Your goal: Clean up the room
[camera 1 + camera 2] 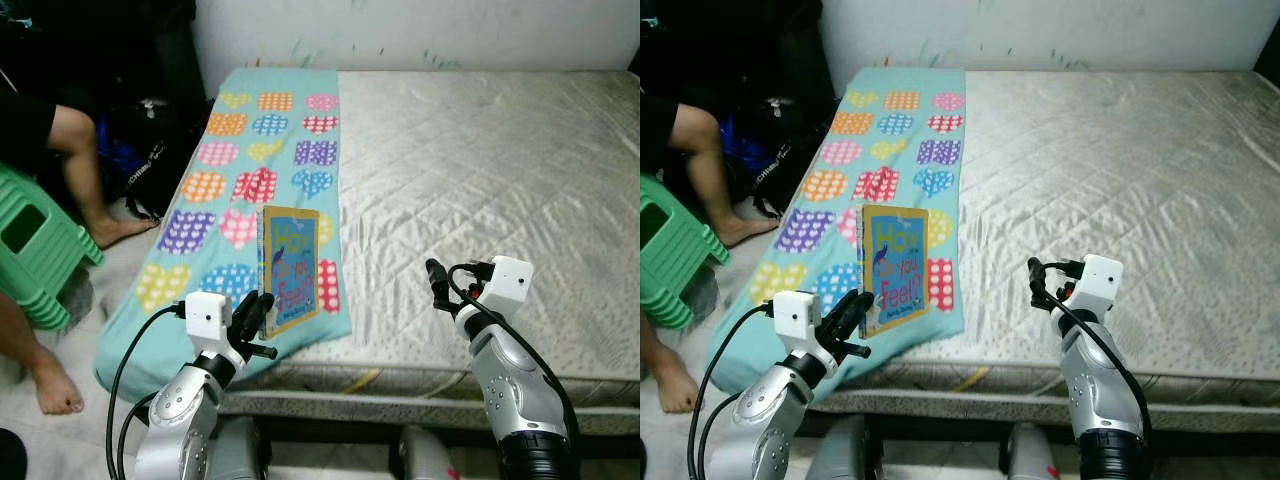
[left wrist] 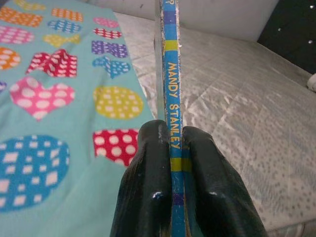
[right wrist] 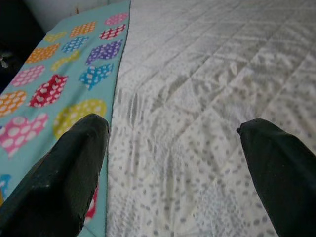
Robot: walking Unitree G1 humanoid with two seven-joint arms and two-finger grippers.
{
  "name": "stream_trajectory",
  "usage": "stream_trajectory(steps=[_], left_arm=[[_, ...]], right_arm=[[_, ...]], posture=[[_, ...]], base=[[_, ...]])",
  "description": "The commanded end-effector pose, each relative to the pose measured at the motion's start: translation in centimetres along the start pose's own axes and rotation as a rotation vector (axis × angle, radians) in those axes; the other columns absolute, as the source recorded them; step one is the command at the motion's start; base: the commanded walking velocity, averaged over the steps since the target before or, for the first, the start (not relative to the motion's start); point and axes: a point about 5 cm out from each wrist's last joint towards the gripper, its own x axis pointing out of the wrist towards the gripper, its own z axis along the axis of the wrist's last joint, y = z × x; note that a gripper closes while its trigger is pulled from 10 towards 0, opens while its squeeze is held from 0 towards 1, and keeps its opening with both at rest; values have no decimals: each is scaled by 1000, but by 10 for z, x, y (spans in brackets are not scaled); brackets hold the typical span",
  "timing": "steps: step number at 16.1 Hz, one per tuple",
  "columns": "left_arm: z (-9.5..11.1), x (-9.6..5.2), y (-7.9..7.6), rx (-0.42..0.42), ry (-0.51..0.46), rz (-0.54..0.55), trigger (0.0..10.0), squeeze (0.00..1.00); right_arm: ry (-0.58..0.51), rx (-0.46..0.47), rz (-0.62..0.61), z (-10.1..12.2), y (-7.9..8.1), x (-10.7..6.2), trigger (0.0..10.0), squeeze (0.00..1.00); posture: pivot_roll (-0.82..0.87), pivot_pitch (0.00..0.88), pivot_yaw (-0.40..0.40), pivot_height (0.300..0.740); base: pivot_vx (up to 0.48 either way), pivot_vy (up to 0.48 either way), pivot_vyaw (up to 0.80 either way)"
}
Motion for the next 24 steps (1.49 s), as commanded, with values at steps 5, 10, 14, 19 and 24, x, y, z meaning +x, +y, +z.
stream_trajectory(steps=[5,10,14,19,24], left_arm=[[14,8,2,17,-48,41,941,0],[16,13,-1,69,-26,35,10000,0],[22,8,12,158,38,68,10000,0],[28,10,20,145,19,57,10000,0],[15,0,11,116,-9,158,10000,0]], right_arm=[[-13,-17,-28,2,-10,0,10000,0],[-21,-18,-39,4,-10,2,10000,0],[-34,-28,-38,5,-8,-1,10000,0],[-69,-38,-87,6,-16,-6,10000,0],[-22,-43,-164,-11,-20,-15,10000,0]], posture=[[-108,0,32,740],[-111,0,34,740],[-135,0,40,740],[-152,0,54,740],[-129,0,37,740]], base=[[0,0,0],[0,0,0],[0,0,0],[0,0,0],[0,0,-270]])
